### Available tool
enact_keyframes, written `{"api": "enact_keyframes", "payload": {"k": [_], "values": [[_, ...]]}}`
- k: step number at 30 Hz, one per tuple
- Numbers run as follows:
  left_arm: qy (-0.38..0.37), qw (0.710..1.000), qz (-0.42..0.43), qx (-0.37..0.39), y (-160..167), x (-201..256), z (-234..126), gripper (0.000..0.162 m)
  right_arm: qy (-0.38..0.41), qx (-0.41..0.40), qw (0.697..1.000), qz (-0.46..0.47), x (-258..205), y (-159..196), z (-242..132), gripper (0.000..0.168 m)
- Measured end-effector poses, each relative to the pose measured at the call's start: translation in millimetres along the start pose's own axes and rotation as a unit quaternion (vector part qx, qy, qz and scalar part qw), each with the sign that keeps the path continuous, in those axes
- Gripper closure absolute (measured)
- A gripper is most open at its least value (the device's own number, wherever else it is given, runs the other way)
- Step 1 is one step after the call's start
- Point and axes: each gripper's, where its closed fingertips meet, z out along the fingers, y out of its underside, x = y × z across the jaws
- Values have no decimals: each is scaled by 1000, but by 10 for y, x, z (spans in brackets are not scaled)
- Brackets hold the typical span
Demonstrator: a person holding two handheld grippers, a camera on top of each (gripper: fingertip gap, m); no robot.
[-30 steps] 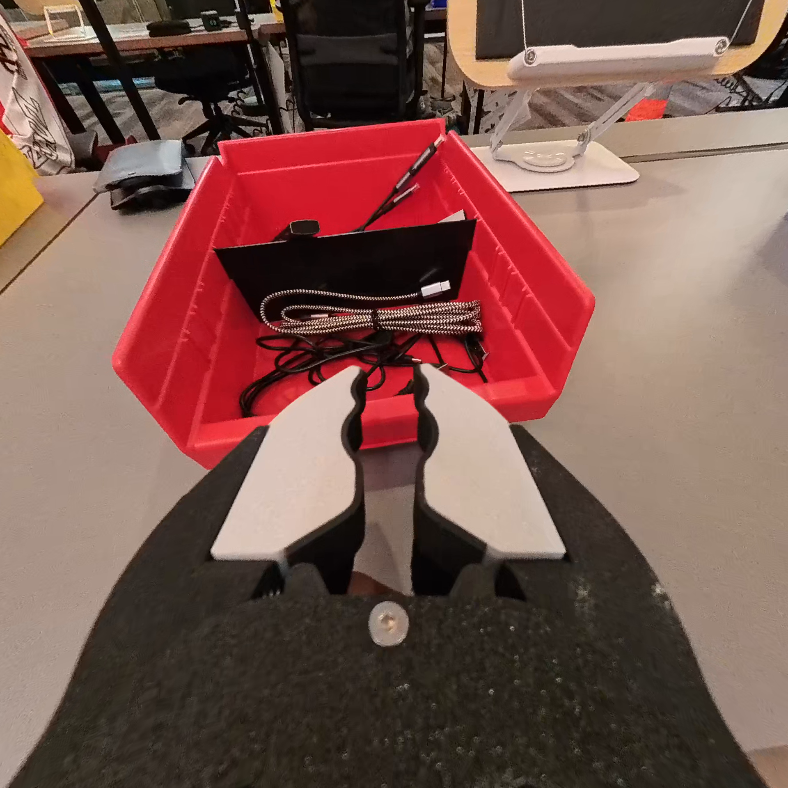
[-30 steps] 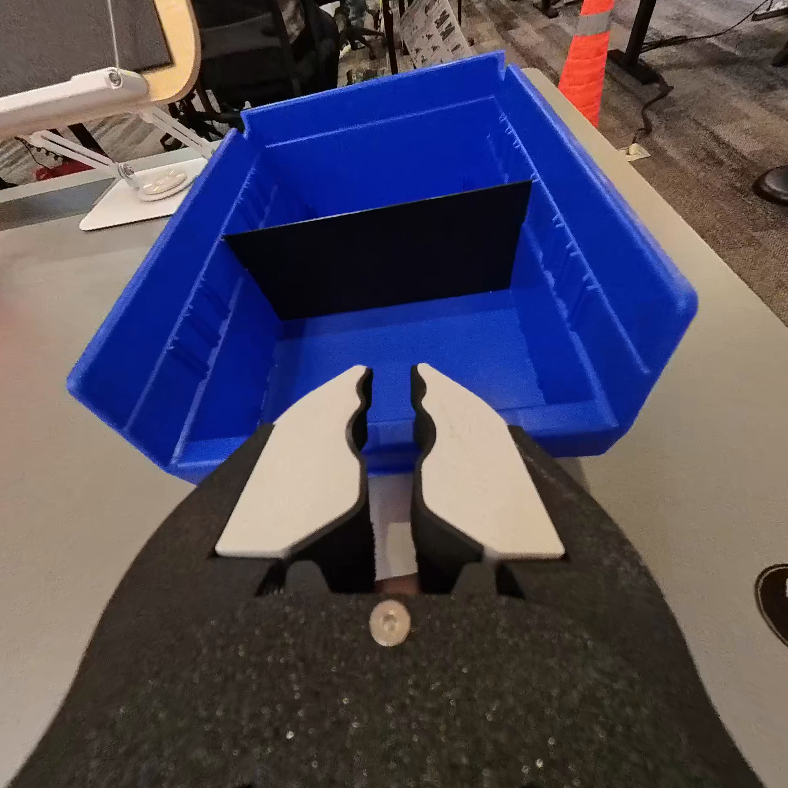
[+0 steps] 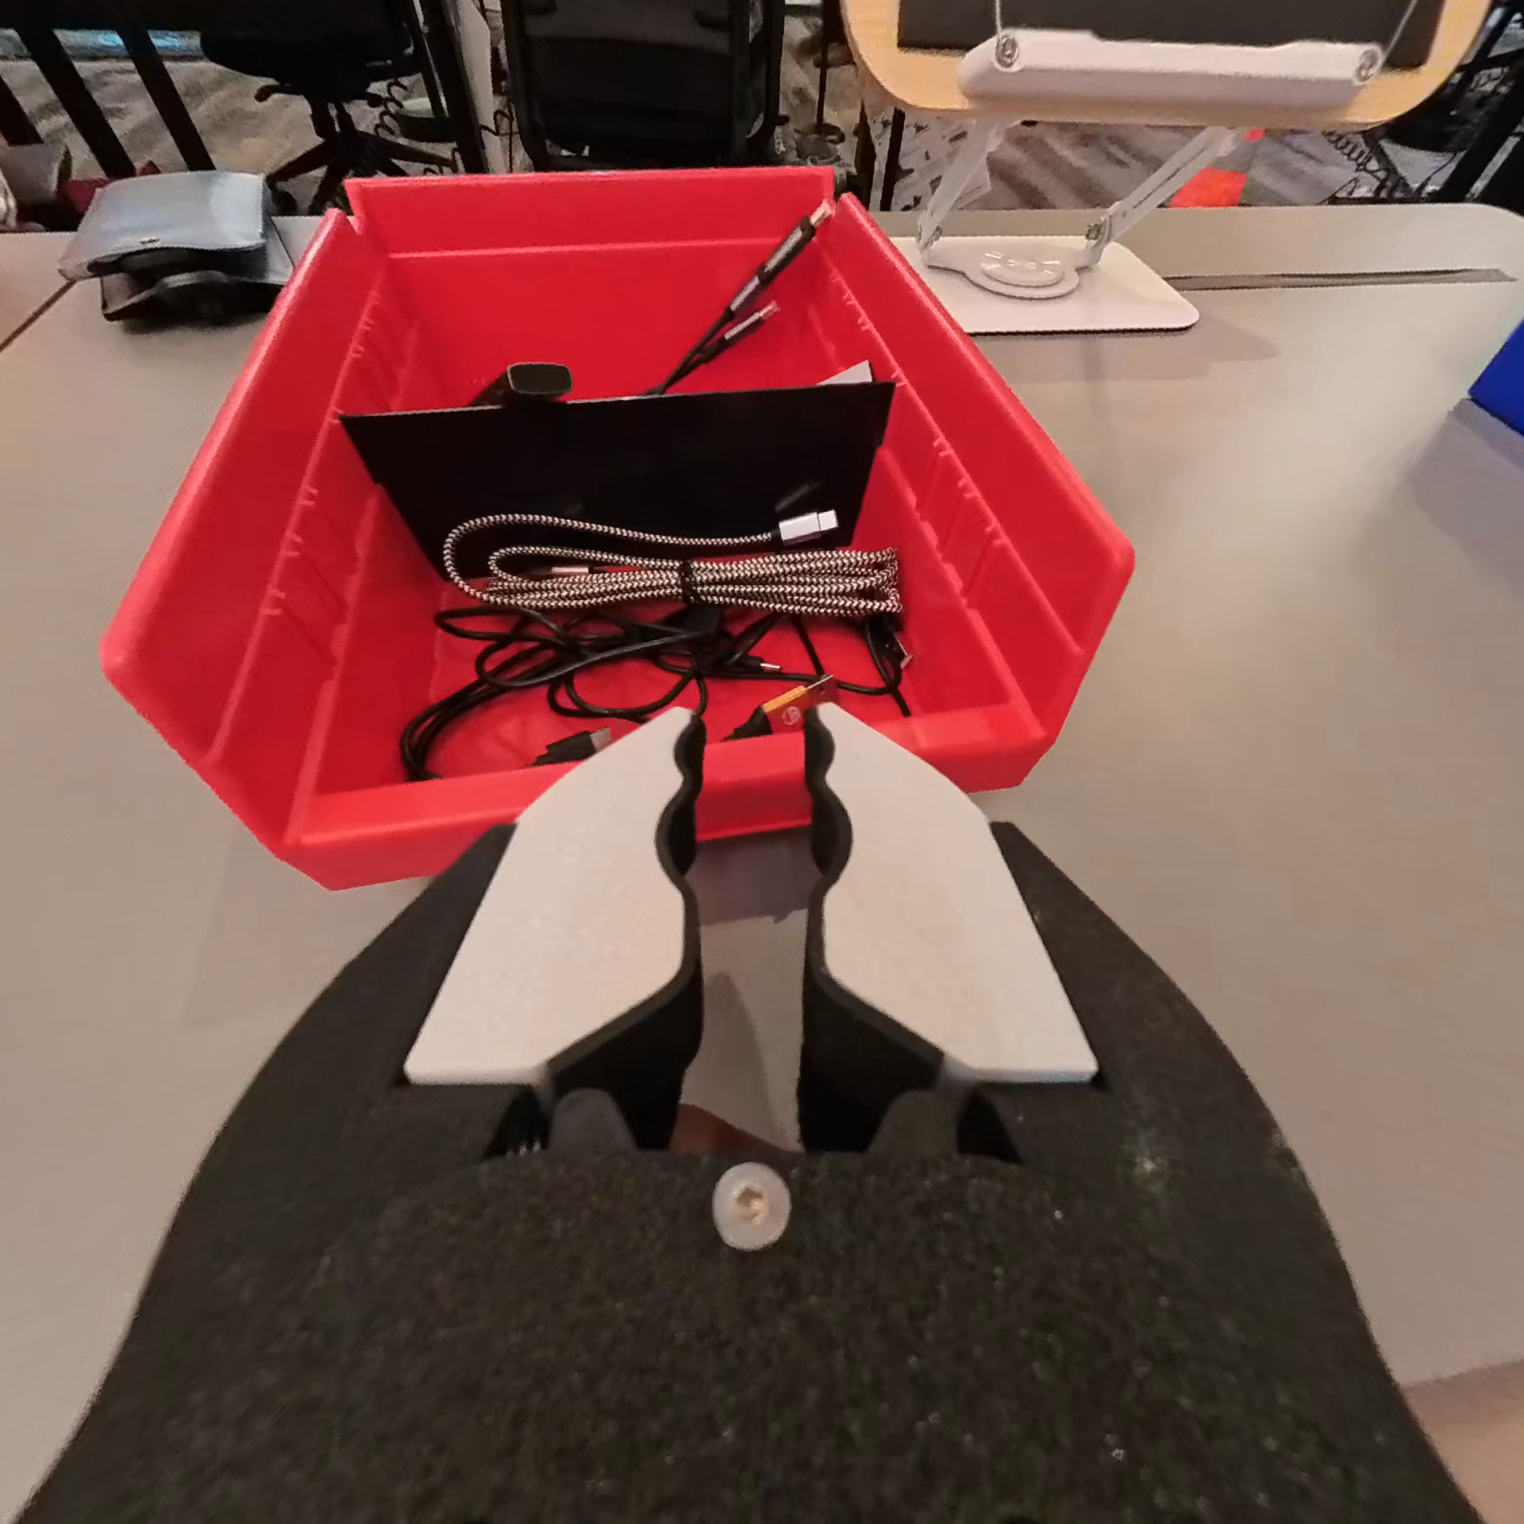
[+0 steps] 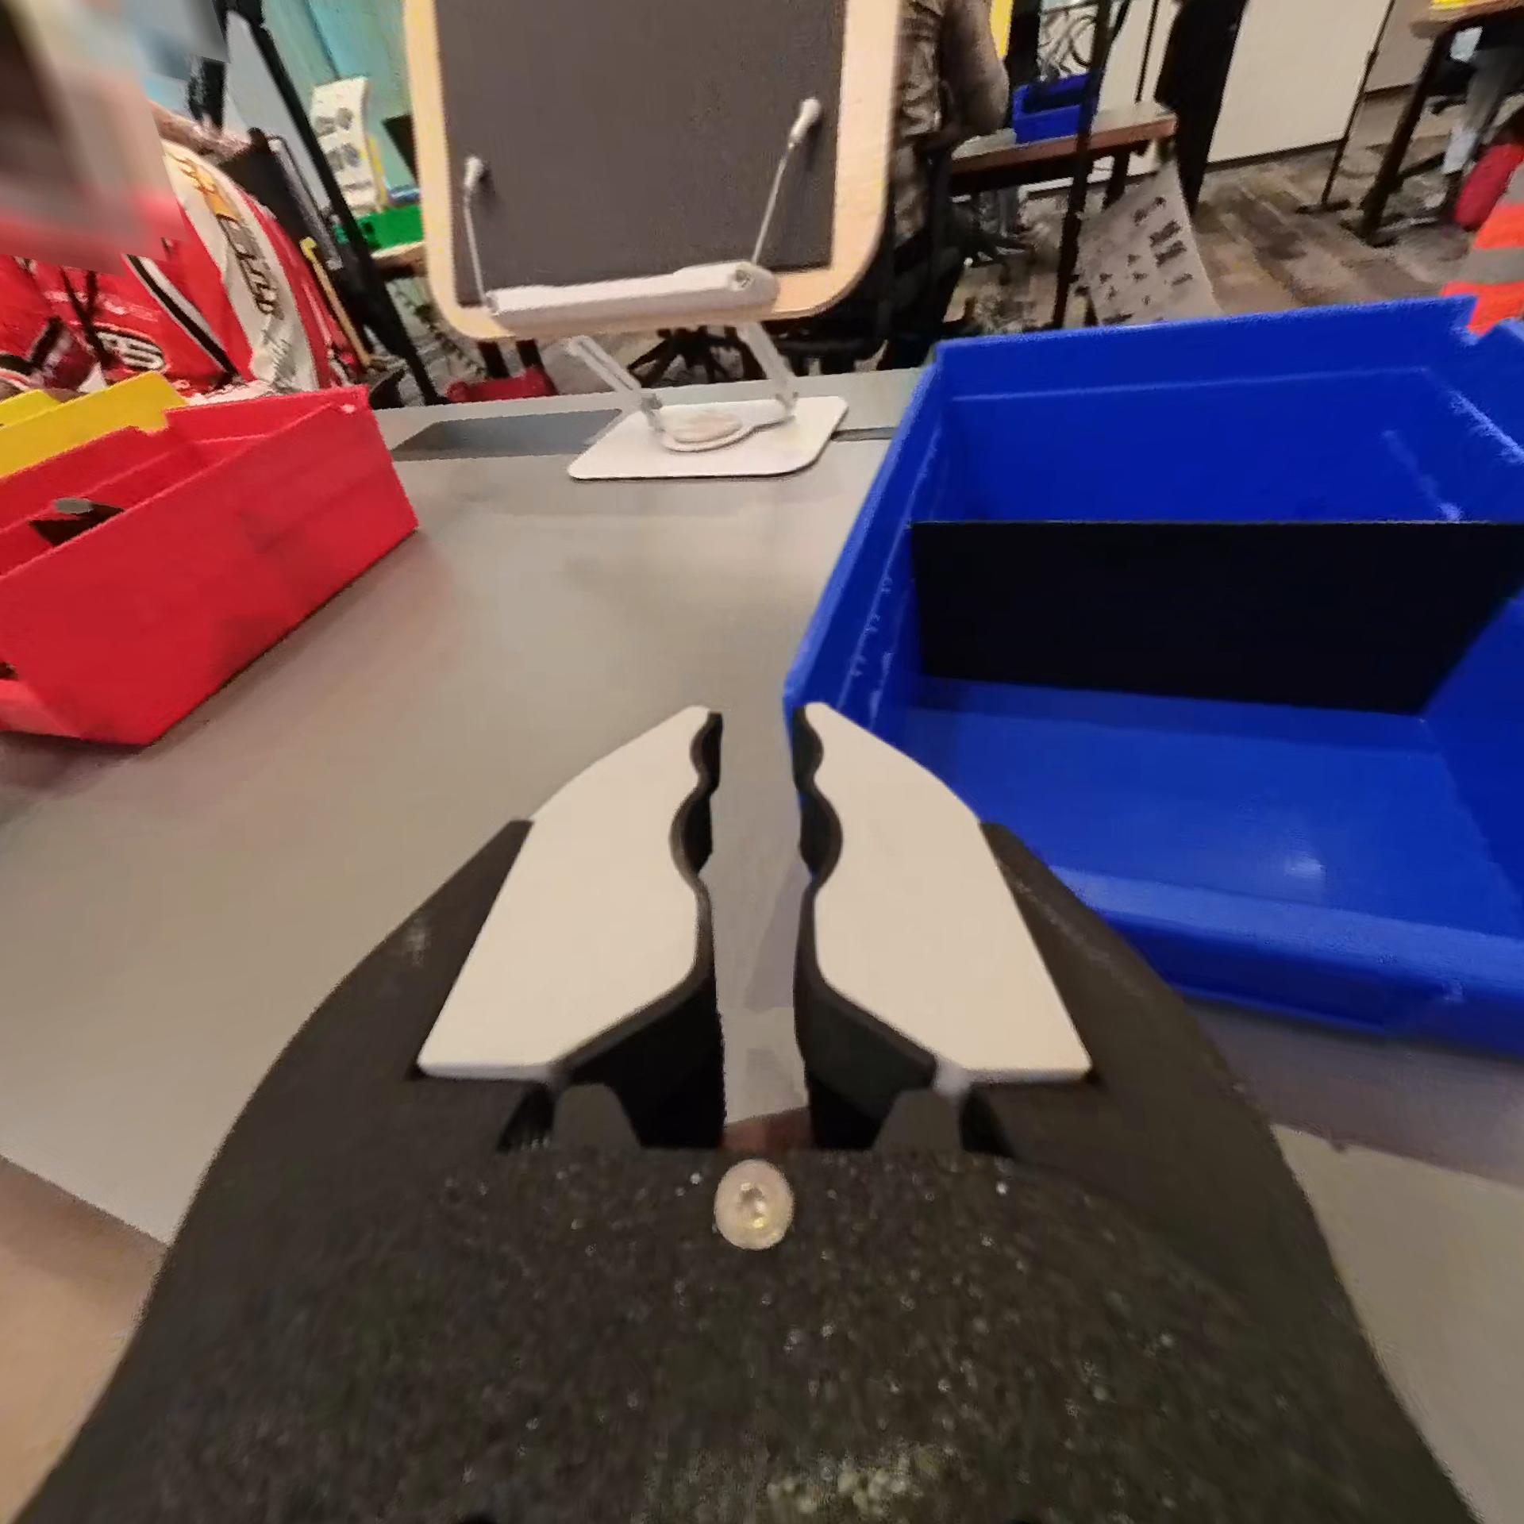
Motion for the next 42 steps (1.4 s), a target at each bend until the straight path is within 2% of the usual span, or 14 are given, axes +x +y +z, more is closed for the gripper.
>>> {"api": "enact_keyframes", "payload": {"k": [11,16,19,22,24,26,28,31,34,36,37,38,40,42], "values": [[-10,1000,2,-21,36,52,164,135,-51,-28,998,-19,-258,140,143,151],[3,999,-24,-22,-296,-17,331,120,-69,-41,997,4,-314,185,257,151],[11,997,-25,-79,-635,-222,634,114,-78,-48,996,20,-326,203,312,151],[15,980,-41,-195,-870,-463,1039,103,-92,-54,994,35,-351,218,331,151],[-3,961,-64,-268,-922,-648,1315,109,-90,-67,993,41,-334,274,323,151],[-49,937,-61,-340,-837,-885,1521,107,-93,-79,991,58,-324,327,298,151],[-90,911,-39,-401,-698,-1081,1625,107,-110,-79,987,83,-345,316,265,150],[-90,877,-54,-469,-507,-1084,1670,107,-118,-70,985,108,-311,275,221,150],[-96,861,-65,-496,-414,-1075,1732,110,-122,-74,983,119,-252,295,200,150],[-98,849,-87,-512,-334,-1085,1756,125,-129,-76,980,133,-221,304,195,150],[-95,846,-99,-515,-304,-1094,1765,126,-137,-75,977,144,-221,302,191,151],[-91,847,-105,-513,-294,-1104,1775,126,-145,-74,974,158,-224,296,185,151],[-74,852,-113,-506,-318,-1110,1780,139,-158,-74,967,183,-227,291,171,150],[-53,858,-109,-500,-359,-1087,1754,140,-167,-72,965,191,-231,279,154,150]]}}
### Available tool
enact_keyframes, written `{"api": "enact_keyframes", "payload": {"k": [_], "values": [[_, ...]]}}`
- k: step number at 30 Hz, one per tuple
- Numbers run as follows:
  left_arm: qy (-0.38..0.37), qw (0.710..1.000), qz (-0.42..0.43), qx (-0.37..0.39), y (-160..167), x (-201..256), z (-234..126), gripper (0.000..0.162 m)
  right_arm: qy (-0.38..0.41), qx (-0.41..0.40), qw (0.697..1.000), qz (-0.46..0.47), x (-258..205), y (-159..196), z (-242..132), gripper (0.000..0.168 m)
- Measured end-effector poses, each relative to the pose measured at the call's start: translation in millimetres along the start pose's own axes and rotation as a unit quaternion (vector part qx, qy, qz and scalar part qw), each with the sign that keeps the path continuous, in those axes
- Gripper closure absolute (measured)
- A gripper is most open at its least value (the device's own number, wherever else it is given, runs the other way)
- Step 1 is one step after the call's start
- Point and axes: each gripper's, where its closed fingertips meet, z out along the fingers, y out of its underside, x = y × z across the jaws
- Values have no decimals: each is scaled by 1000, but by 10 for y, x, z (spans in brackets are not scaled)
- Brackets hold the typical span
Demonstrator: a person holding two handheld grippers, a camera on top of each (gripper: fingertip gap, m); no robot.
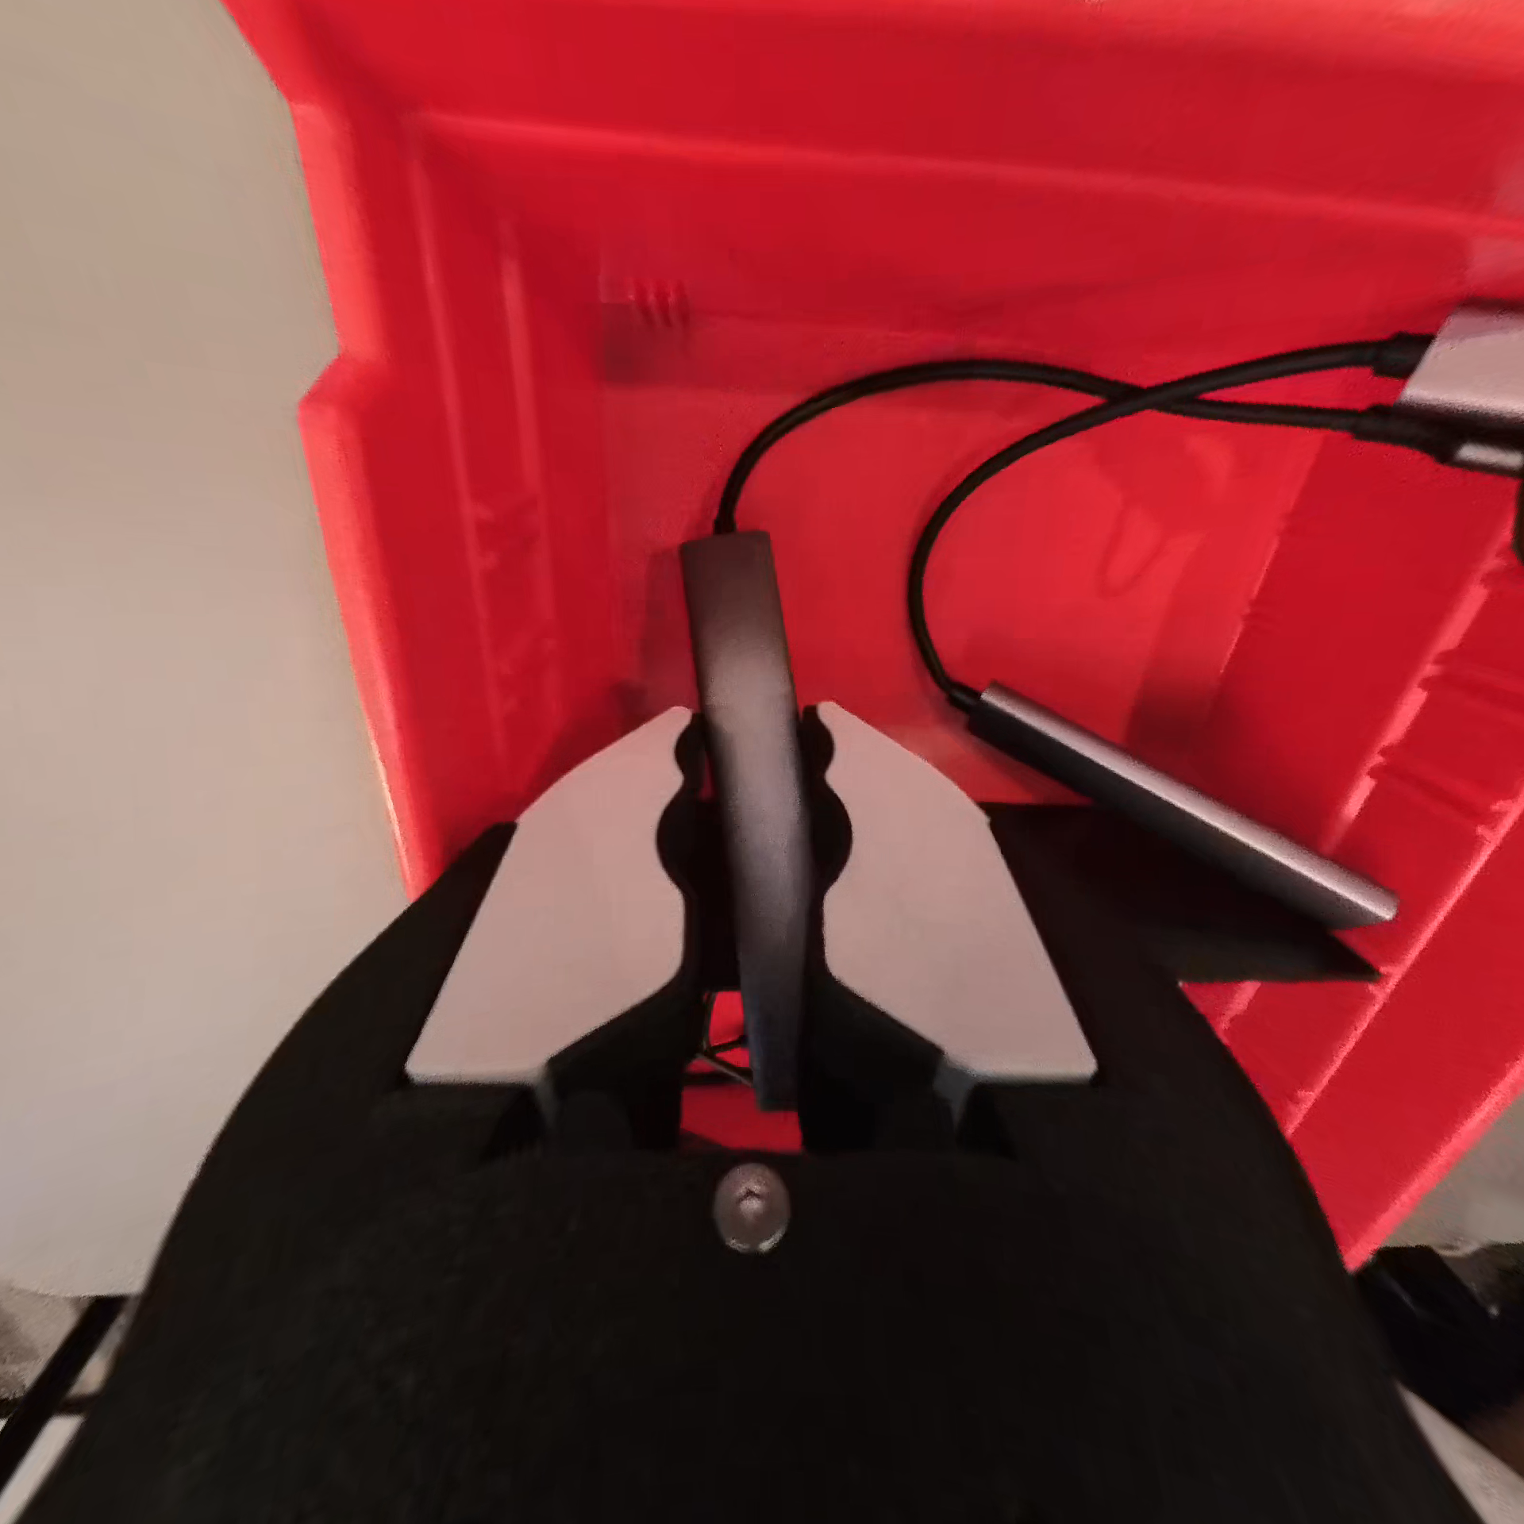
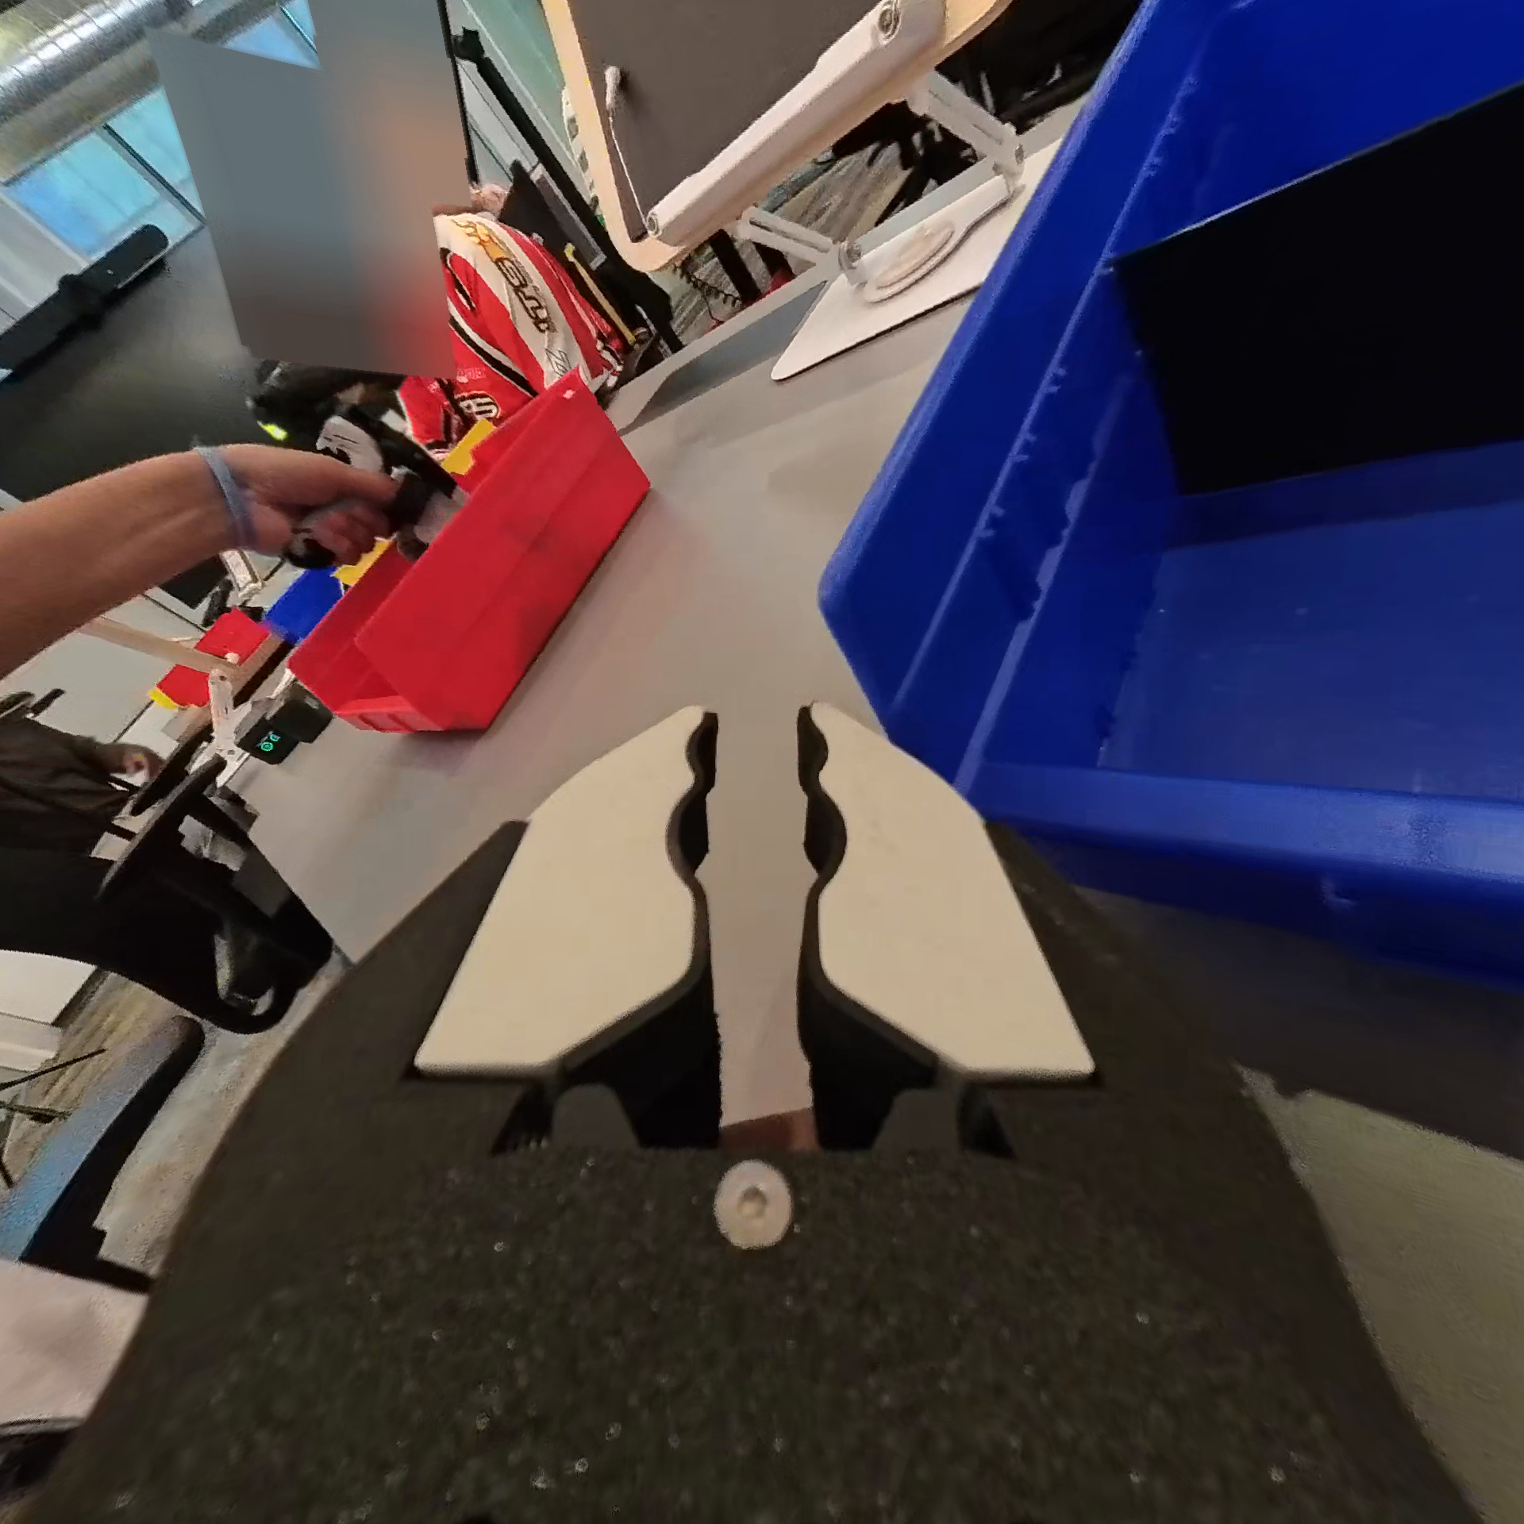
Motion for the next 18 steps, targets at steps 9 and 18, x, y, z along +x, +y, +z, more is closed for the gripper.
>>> {"api": "enact_keyframes", "payload": {"k": [9,18], "values": [[-101,977,126,142,-38,-192,-670,140,8,2,999,-37,-56,-6,-10,149],[-258,864,245,356,-55,-78,-1863,140,12,1,999,-53,-123,19,19,150]]}}
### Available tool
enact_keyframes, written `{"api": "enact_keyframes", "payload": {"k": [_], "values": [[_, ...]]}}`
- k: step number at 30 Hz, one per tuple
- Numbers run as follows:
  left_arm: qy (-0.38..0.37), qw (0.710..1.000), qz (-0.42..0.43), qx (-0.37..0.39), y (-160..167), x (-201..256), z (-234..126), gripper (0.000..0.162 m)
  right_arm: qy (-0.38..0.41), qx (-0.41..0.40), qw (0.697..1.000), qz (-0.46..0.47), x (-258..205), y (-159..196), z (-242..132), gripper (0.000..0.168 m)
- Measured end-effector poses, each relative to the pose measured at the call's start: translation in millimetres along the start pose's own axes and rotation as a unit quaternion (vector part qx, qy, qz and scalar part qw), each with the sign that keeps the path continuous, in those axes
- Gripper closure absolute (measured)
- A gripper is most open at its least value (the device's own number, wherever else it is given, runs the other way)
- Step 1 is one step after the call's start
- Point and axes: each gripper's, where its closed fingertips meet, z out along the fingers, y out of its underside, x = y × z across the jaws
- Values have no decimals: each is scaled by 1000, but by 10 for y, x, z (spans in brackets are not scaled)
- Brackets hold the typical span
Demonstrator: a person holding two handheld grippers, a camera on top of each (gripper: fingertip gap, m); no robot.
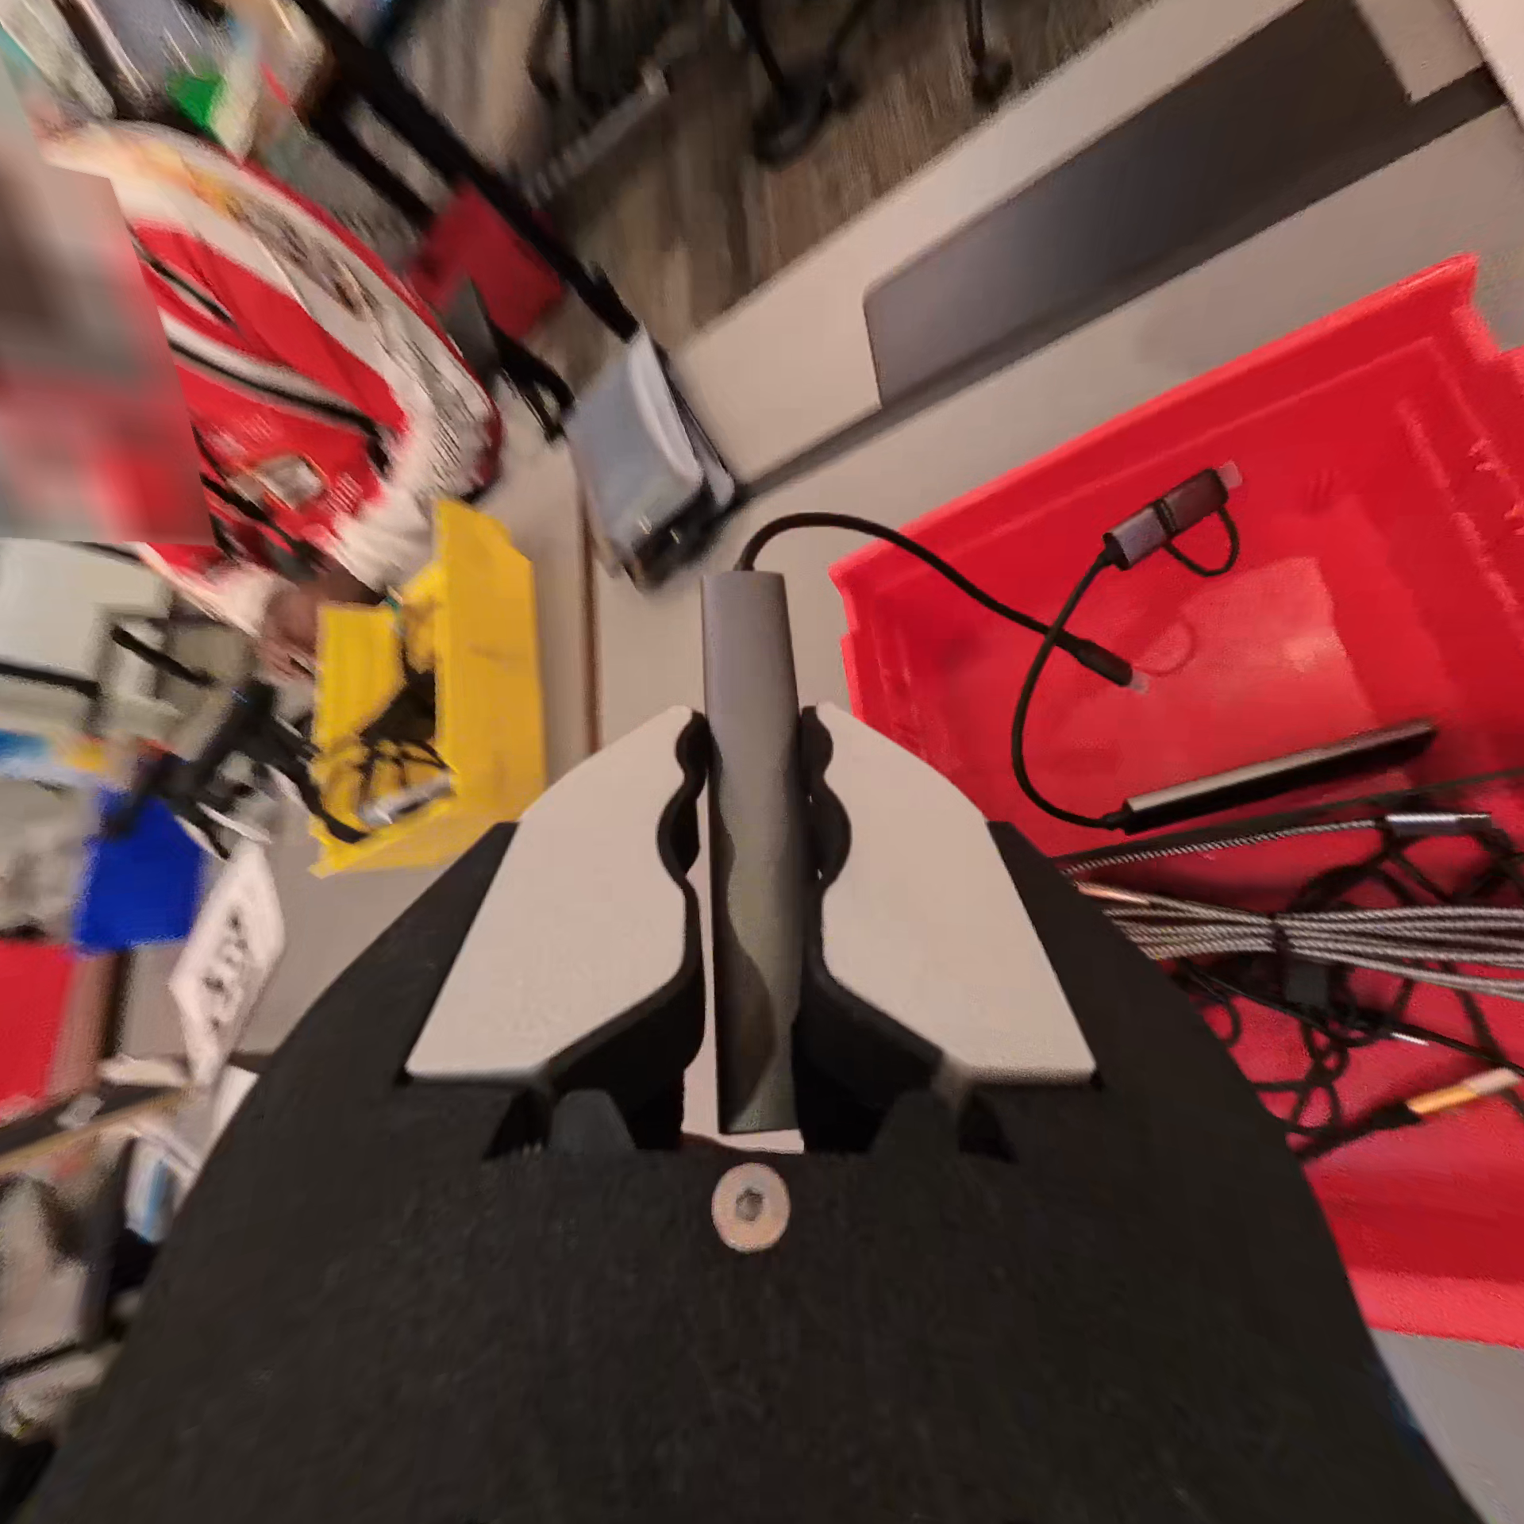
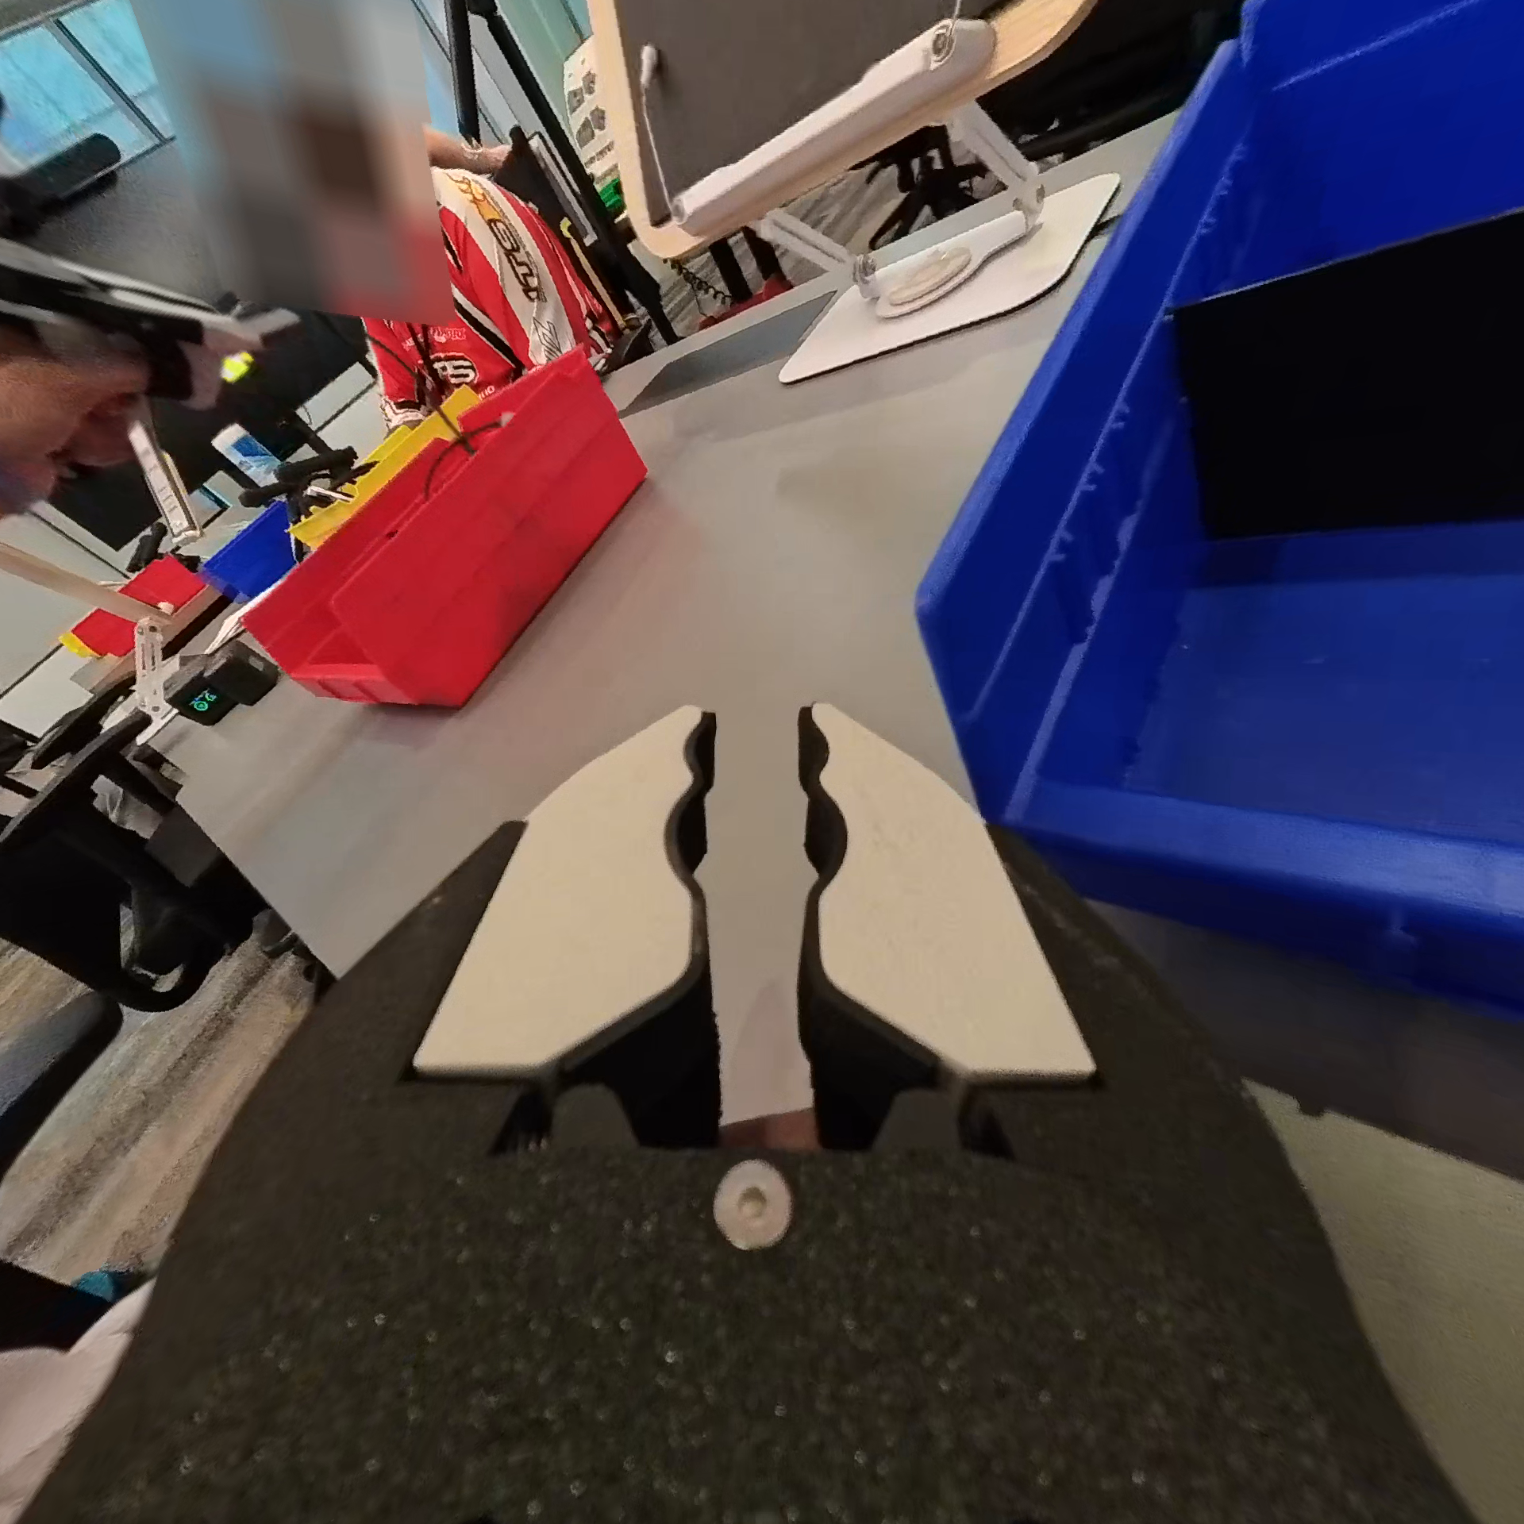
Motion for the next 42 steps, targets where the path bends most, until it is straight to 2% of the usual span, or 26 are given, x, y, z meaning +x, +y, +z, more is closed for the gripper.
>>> {"api": "enact_keyframes", "payload": {"k": [5,10,17,21,23,28,32,35,37,40,42], "values": [[-99,981,132,104,-485,109,-507,140,12,-4,999,-32,-28,16,17,150],[-157,953,226,124,-526,290,-676,140,19,-8,999,-45,-25,32,3,150],[-161,956,209,129,-426,227,-699,140,23,-9,999,-48,-10,42,-13,150],[-114,960,238,97,-220,474,-492,140,19,-10,999,-45,-23,48,-2,150],[-126,957,243,99,-182,484,-417,140,16,-11,999,-45,-39,53,5,150],[-114,969,161,150,-335,504,-470,140,18,-15,998,-54,-51,67,14,150],[-131,960,139,207,-560,512,-717,140,21,-12,998,-55,-38,50,0,150],[-115,942,149,279,-794,704,-1088,140,19,-11,998,-56,-37,44,-7,150],[-104,917,190,335,-912,961,-1357,141,8,-10,998,-61,-80,43,-1,150],[-113,858,287,410,-949,1459,-1673,140,-51,-6,995,-86,-307,46,13,146],[-118,817,341,450,-898,1804,-1791,141,-123,-12,984,-130,-574,83,24,136]]}}
